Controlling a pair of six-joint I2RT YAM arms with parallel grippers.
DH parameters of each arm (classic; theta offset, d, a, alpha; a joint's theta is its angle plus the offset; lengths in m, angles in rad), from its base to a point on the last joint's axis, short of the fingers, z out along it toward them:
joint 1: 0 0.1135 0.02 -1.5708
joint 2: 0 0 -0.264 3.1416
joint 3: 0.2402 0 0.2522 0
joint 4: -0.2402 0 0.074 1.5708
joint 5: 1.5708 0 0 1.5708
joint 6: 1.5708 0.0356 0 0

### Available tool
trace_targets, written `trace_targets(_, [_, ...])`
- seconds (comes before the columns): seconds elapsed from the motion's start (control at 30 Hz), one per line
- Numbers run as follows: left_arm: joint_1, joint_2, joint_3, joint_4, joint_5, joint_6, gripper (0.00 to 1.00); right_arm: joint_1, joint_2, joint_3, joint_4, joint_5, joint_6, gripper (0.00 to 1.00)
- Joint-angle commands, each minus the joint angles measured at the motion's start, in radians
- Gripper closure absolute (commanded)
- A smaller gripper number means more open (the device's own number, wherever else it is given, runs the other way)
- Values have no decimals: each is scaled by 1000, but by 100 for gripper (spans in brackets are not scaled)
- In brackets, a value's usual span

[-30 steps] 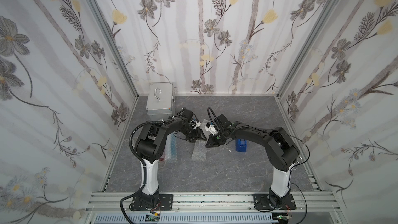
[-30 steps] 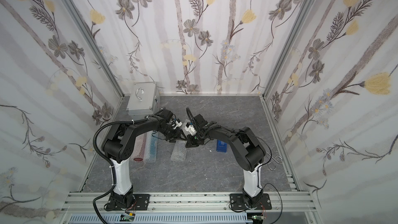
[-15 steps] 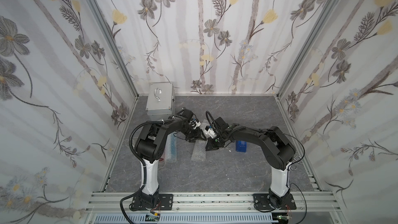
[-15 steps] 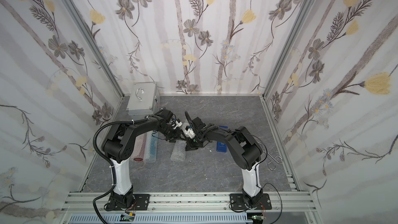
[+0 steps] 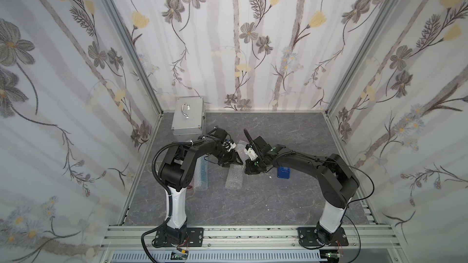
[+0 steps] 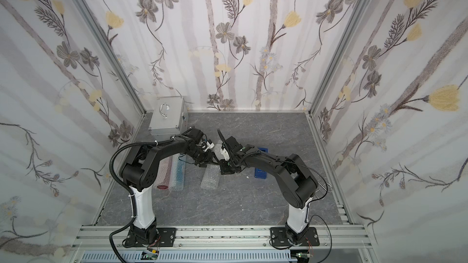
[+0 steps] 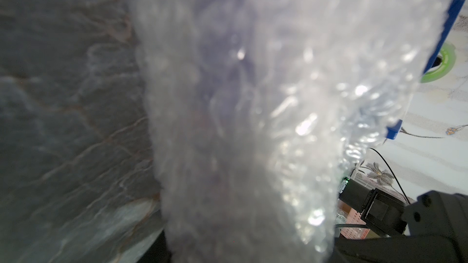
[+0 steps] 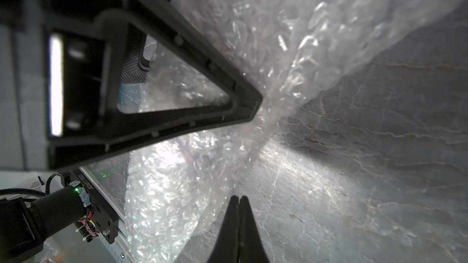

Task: Wrap wine bottles in bubble wrap
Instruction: Stick the tape on the bubble wrap, then move the bubble wrap to the center of the board.

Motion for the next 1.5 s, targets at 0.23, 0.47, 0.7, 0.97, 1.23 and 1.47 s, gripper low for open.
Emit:
trace_targets(0.23, [-3,-6,-5,-20,-19,-13,100,79,128,50,89,-12,93,100])
trace_targets(0.47, [-2,-17,-4,-33,-55,-14,100,34,76,1,85,42,78,100])
trace_targets(0.7, [26,-111,-31,-72,-282,6,100,-61,-120,-78,17,96,39,98])
trace_targets(0.97, [101,-220,-96,-71,-422,-8,100,-171,-347,-162,-22,160,17,95])
trace_targets(1.23, [143,-189,-146,-26,-436,-56,100,-218,-450,-211,19,157,36,90])
trace_targets(1.47, [154,-156,-156,2,-383,-73,100,-38,-145,-42,209,47,181,99])
